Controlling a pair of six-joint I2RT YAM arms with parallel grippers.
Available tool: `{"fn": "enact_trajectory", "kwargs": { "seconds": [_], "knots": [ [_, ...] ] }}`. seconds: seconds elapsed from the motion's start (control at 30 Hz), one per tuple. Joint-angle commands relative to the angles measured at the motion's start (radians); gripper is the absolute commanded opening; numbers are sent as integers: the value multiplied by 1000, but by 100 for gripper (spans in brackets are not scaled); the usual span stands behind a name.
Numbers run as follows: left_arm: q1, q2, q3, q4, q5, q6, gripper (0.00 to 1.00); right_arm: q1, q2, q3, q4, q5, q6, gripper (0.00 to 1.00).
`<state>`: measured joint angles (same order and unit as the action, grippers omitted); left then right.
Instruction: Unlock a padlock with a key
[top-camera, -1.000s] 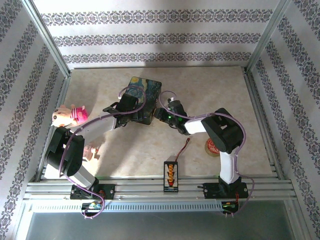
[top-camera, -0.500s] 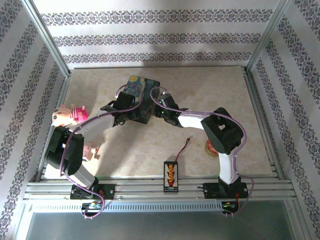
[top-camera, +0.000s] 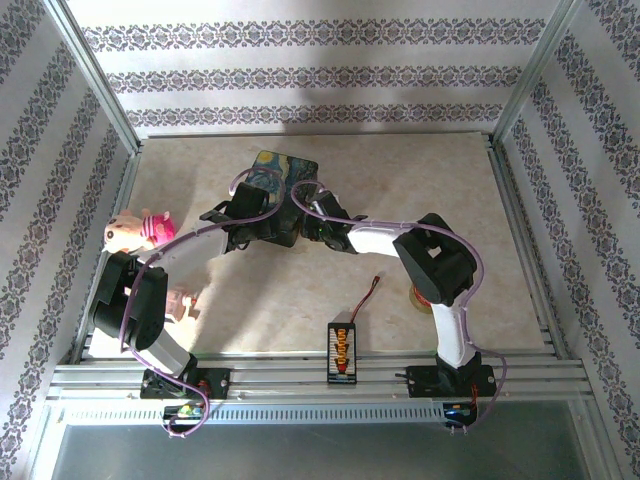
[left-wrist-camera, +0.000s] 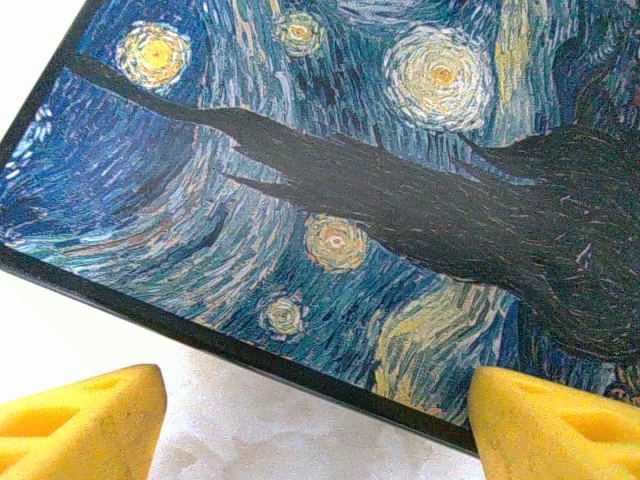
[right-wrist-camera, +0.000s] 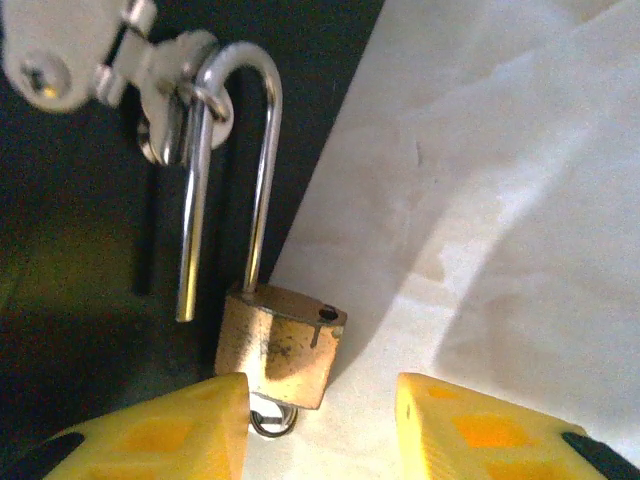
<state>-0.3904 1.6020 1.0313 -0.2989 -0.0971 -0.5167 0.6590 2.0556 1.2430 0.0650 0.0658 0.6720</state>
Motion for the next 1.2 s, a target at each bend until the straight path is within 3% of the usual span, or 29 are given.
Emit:
{"fn": "enact_trajectory", "kwargs": {
  "seconds": [0.0,0.33,0.67,1.03,1.17],
  "knots": [
    [21,39,-41,-106,-13,16,79,7,22,46,-56,36,-39,42],
    [51,17,-56,-112,-24,27,78,11,63,138,-219,134,-58,42],
    [96,-3,-71,-112,-30,33,78,-46,-48,12,-234,159,-75,35],
    [140,-51,-65,-79,40,19,76,-67,-80,7,-91,-181,-213,39],
    [140,-62,-60,-74,64,10,78,-60,-47,54,-115,-194,-244,41]
  ]
}}
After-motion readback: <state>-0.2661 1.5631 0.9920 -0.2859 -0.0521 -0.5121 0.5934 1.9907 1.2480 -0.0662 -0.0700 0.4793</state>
